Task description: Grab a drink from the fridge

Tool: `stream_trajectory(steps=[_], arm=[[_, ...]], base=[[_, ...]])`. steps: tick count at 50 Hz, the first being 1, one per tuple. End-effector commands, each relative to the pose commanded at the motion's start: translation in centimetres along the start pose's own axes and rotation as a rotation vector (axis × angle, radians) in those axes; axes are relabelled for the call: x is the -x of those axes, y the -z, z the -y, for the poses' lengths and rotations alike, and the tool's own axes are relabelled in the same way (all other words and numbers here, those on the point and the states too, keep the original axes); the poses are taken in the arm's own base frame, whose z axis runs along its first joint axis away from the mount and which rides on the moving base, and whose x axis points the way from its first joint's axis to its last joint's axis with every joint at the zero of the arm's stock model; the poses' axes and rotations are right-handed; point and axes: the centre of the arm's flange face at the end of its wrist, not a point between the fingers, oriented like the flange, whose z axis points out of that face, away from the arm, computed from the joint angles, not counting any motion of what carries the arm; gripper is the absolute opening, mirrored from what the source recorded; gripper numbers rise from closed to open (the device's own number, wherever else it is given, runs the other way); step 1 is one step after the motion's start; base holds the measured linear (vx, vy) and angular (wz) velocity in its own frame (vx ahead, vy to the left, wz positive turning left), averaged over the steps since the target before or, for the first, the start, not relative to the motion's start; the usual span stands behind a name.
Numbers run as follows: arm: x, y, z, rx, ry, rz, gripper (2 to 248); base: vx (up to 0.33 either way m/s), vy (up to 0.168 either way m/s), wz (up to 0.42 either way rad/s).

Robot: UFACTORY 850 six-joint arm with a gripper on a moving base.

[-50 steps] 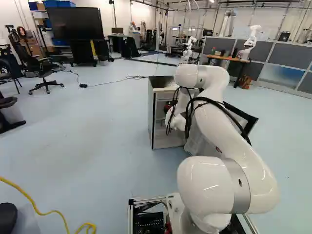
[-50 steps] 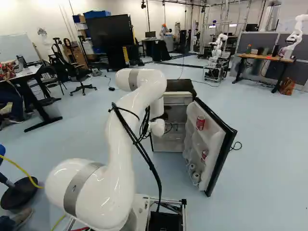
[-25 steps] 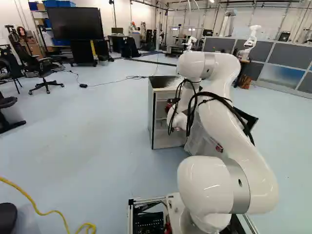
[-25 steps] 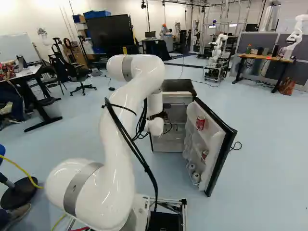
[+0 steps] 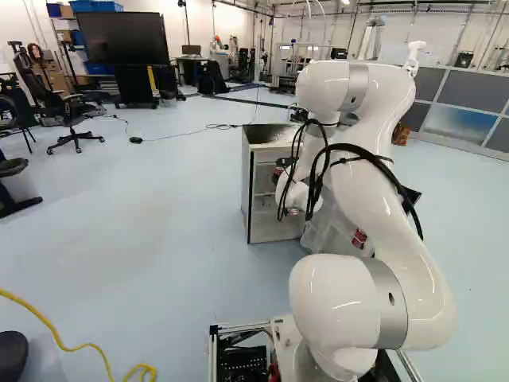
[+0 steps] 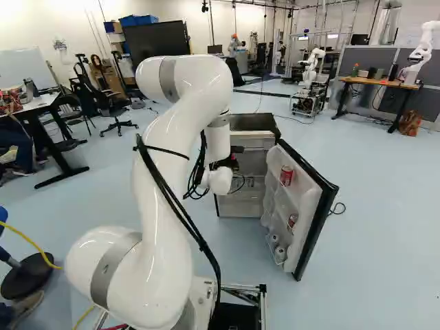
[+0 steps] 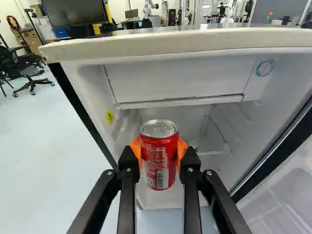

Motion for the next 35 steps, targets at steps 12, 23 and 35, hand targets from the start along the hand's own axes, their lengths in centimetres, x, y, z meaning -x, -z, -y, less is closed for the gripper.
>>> stream_trajectory(steps=[12, 23, 35], arm=[[-1.2, 2.9, 0.3, 0.006, -0.003, -0.008, 91], [-2.3, 5.1, 0.5, 0.010, -0.004, -0.033, 91], [-3.8, 6.2, 0.7, 0.010, -0.001, -0.088, 91]], base=[[0.000, 0.000, 0.000], [0.000, 0.000, 0.000], [0.000, 0.000, 0.000]])
